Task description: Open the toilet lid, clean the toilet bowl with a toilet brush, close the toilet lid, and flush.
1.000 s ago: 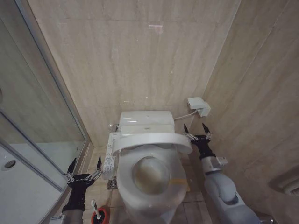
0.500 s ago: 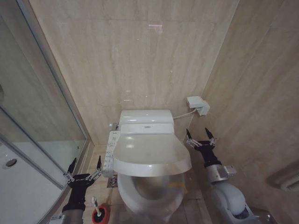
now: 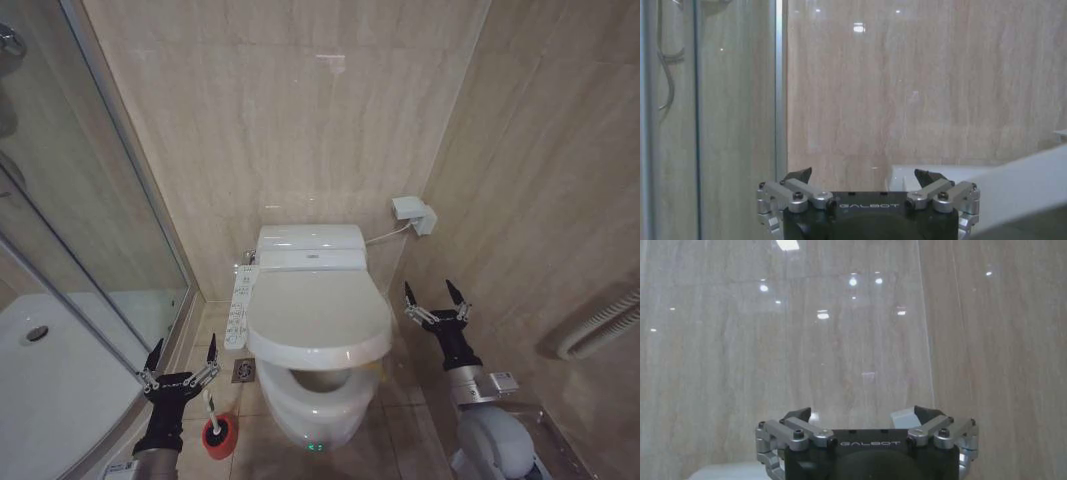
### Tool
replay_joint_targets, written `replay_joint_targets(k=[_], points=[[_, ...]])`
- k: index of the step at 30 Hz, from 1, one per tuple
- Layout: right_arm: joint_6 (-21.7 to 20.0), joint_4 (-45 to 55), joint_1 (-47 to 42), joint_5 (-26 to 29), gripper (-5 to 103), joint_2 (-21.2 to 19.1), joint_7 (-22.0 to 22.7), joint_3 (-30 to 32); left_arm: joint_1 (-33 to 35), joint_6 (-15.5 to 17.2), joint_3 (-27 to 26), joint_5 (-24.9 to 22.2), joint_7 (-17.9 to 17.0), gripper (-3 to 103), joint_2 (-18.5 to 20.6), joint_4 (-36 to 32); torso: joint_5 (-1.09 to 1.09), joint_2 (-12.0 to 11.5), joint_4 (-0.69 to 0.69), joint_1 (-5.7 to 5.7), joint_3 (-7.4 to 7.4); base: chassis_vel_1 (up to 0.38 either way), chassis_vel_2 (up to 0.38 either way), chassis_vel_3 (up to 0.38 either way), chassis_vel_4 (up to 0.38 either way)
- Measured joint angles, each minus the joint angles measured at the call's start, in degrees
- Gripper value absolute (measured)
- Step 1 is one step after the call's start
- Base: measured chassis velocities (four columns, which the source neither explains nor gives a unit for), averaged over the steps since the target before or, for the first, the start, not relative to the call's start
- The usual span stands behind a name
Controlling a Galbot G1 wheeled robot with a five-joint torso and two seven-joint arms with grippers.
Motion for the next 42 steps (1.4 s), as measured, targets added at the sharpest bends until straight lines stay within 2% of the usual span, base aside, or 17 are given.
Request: replay_joint_targets(k=[8,15,20,29,34,42], points=[[1.73,0.55,-1.86,0.23,100,0.58,0.48,0.45,0.00,0.00,0.00,0.00,0.00,100,0.00,0.00,0.01,0.00,-0.01,-0.02,-0.01,-0.020,0.014,0.019,-0.019],[1.52,1.49,-3.69,-3.89,100,1.46,1.89,0.73,0.01,0.00,0.00,0.00,0.00,100,0.00,0.00,0.01,0.00,-0.01,-0.04,-0.01,0.000,0.000,0.000,0.000],[2.22,1.01,-4.95,-4.90,100,2.70,1.94,0.72,0.01,0.00,0.00,0.00,0.00,100,0.00,0.00,0.01,0.00,-0.01,-0.04,-0.01,0.000,0.000,0.000,0.000],[4.99,-0.55,-6.60,-6.02,100,4.47,2.65,0.83,0.01,0.00,0.00,0.00,0.00,100,0.00,0.00,0.00,0.00,0.00,-0.04,-0.01,0.000,0.000,0.000,0.000],[7.46,-2.63,-7.30,-9.29,100,5.27,2.22,1.22,0.01,0.00,0.00,0.00,0.00,100,0.00,0.00,0.01,0.00,0.00,-0.04,-0.01,0.000,0.000,0.000,0.000],[10.55,-5.02,-8.67,-9.50,100,6.49,2.47,1.21,0.01,0.00,0.00,0.00,0.00,100,0.00,0.00,0.01,0.00,-0.01,-0.03,-0.01,0.000,0.000,0.000,0.000]])
